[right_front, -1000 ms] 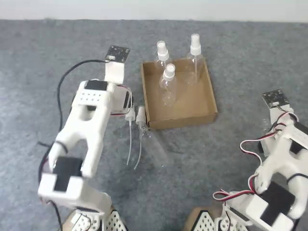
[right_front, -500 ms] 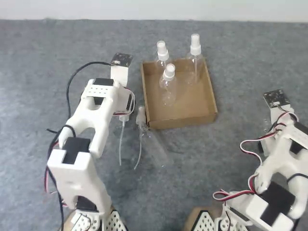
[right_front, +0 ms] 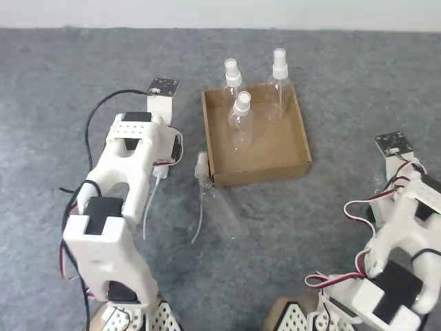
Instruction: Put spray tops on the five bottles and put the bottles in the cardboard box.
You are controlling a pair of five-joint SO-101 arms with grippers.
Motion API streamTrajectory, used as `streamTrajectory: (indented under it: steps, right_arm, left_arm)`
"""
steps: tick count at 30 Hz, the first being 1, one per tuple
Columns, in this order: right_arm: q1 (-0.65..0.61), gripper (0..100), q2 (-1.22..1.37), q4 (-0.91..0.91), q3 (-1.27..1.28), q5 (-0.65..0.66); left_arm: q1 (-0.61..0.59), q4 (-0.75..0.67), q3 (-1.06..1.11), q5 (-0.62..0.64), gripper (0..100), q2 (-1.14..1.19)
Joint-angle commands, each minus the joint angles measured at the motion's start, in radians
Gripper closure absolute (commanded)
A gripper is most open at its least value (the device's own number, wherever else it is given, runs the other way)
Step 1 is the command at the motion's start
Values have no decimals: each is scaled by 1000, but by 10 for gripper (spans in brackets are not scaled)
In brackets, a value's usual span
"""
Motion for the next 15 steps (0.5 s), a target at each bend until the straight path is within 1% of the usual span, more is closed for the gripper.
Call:
streamTrajectory:
  steps: [1,6,8,12,15]
  right_arm:
    - [10,963,-8,12,-34,-9]
    - [10,895,-10,13,-34,-8]
    - [10,889,-13,13,-34,-6]
    - [10,884,-12,13,-34,-6]
    - [10,884,-12,13,-34,-6]
  left_arm:
    - [6,9,-28,-11,937,25]
    - [0,9,-28,-9,920,23]
    - [6,21,-28,-9,915,23]
    - [21,66,-30,-11,865,28]
    - [18,64,-30,-12,893,28]
